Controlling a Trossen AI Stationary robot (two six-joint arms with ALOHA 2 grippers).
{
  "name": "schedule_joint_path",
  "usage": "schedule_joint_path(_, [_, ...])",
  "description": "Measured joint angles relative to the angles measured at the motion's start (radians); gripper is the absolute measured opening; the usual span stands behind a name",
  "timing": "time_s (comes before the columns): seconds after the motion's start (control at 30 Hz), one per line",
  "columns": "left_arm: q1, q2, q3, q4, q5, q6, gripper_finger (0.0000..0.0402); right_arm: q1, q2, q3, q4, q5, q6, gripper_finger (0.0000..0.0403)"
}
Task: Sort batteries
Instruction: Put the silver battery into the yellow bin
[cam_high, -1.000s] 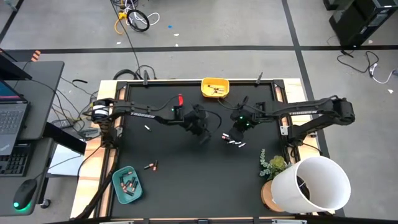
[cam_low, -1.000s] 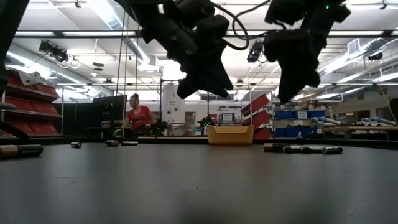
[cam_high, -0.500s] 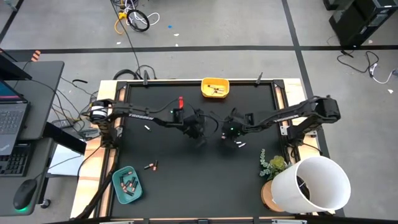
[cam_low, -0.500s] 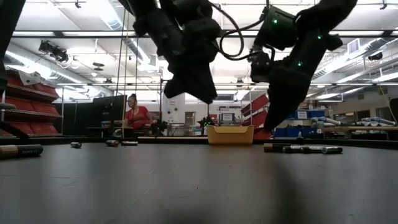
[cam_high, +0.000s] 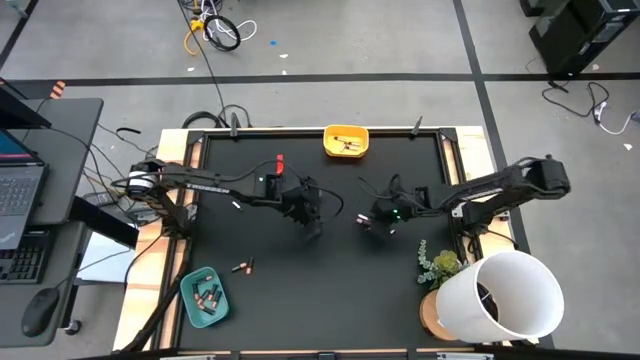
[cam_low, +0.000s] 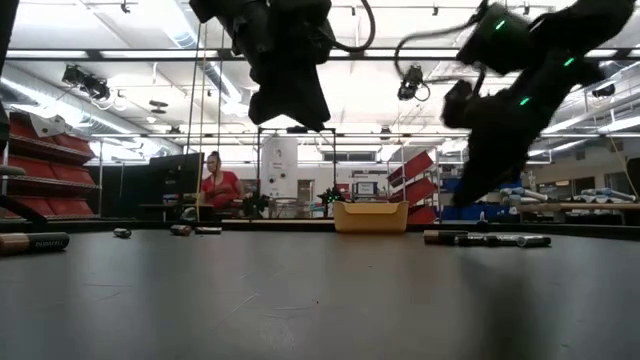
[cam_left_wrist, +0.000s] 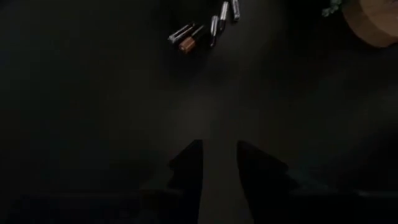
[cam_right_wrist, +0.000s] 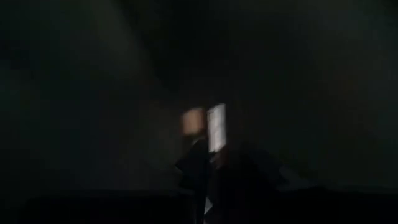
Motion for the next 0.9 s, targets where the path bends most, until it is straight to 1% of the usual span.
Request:
schedule_joint_path(0.1, [0.0, -0.004, 0.0, -0.005, -0.001, 0.011, 0.0113, 0.063, -0.087, 0.024, -0.146, -0.012, 0.001, 0.0072])
schedule_joint_path(0.2, [0.0, -0.005, 0.0, 0.001, -0.001, 0.037, 0.0113, 0.1, -0.15, 0.055, -0.259, 0.013, -0.038, 0.0069])
schedule_joint_path(0.23, [0.0, -0.005, 0.0, 0.002, -0.001, 0.043, 0.0113, 0.105, -0.16, 0.056, -0.296, 0.01, -0.045, 0.0069])
schedule_joint_path(0.37, [0.0, -0.006, 0.0, 0.005, -0.001, 0.072, 0.0113, 0.126, -0.167, 0.055, -0.416, -0.076, -0.102, 0.0071])
schedule_joint_path(0.43, [0.0, -0.006, 0.0, 0.005, -0.001, 0.083, 0.0113, 0.138, -0.152, 0.055, -0.445, -0.083, -0.157, 0.0073])
schedule_joint_path(0.6, [0.0, -0.006, 0.0, 0.003, -0.001, 0.085, 0.0113, 0.148, -0.105, 0.04, -0.409, -0.051, -0.3, 0.0079])
schedule_joint_path(0.77, [-0.005, -0.005, 0.0, 0.001, -0.001, 0.08, 0.0113, 0.148, -0.055, -0.025, -0.279, -0.055, -0.337, 0.0082])
schedule_joint_path(0.9, [-0.011, -0.009, 0.0, -0.023, 0.0, 0.06, 0.0113, 0.147, -0.041, -0.038, -0.256, -0.045, -0.316, 0.008])
